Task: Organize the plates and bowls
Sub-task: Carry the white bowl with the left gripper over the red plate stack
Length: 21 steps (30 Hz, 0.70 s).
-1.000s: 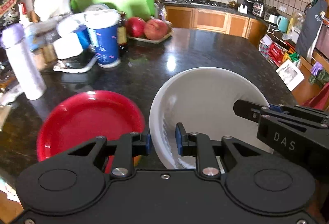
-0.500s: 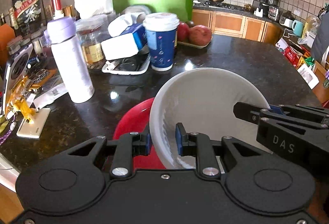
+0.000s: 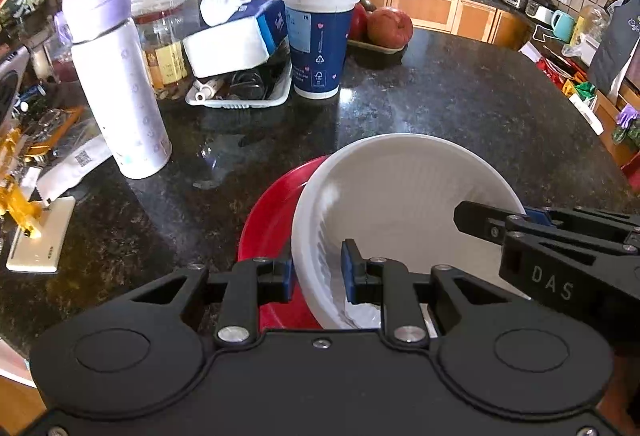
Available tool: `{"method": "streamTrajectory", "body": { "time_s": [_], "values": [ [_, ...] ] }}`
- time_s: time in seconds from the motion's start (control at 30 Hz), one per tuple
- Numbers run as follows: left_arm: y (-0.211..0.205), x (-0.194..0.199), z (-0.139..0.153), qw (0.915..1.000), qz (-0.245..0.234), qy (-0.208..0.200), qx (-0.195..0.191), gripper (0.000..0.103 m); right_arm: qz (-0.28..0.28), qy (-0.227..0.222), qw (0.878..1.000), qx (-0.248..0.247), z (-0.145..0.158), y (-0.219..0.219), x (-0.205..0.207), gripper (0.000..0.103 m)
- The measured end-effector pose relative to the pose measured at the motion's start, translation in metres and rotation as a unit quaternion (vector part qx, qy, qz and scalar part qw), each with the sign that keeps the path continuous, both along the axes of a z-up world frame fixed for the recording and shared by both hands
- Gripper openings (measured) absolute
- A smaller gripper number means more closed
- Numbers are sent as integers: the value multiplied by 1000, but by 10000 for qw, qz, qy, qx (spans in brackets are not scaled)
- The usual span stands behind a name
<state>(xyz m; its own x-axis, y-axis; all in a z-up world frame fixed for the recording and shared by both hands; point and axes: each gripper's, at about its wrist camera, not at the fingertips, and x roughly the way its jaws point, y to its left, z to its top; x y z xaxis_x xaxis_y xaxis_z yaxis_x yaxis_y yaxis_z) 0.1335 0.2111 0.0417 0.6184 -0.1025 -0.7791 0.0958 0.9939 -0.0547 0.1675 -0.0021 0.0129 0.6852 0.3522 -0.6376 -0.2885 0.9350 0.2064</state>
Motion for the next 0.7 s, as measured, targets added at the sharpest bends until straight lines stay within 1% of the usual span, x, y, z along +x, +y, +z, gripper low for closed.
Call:
{"method": "streamTrajectory", "body": {
  "time_s": [0.1, 0.23, 0.47, 0.57, 0.63, 0.67, 0.7],
  "values": [
    [5, 8, -3, 9999, -26, 65, -77, 29, -52, 35, 10000, -17, -2, 5, 4, 16],
    [8, 14, -6, 9999, -17, 103, -86, 29, -80, 103, 9999, -35, -5, 9, 10, 17],
    [12, 20, -9, 9999, -66, 88, -115, 30, -139, 126, 9998, -16, -6, 11, 17, 17],
    [15, 22, -9, 9997, -98, 73, -189, 32, -133, 90, 9999, -31, -7, 12, 16, 19],
    [17, 22, -8, 9996, -131, 51, -231, 40, -138, 62, 9999, -7, -7, 13, 16, 20],
    [18, 22, -8, 9996, -147, 35, -239, 41, -128, 31, 9999, 18, -7, 13, 16, 20],
    [19, 21, -7, 9996, -146, -12, -235, 44, -137, -10, 9999, 25, -7, 13, 15, 22]
  ]
}}
